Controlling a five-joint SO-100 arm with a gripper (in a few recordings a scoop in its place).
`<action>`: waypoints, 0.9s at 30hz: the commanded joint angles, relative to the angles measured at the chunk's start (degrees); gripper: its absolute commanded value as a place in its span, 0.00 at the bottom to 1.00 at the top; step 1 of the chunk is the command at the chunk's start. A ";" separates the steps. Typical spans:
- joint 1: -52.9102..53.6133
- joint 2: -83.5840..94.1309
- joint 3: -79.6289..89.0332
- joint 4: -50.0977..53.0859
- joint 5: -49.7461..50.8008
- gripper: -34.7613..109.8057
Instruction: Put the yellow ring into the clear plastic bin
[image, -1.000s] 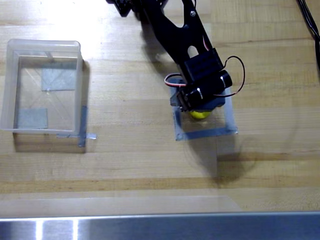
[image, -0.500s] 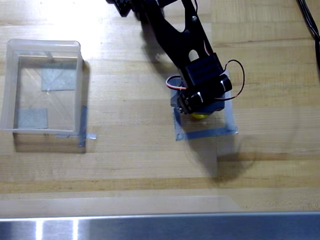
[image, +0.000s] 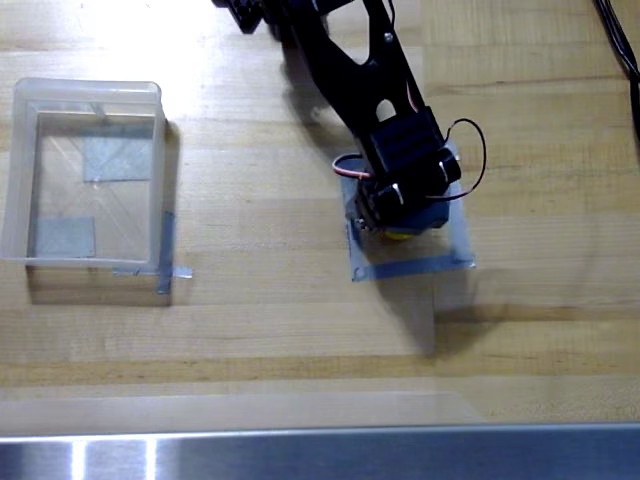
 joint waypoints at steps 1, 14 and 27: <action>-0.53 2.64 1.32 -1.76 0.26 0.39; -0.53 2.55 1.41 -1.67 0.35 0.32; -0.53 4.75 1.58 -1.14 0.26 0.24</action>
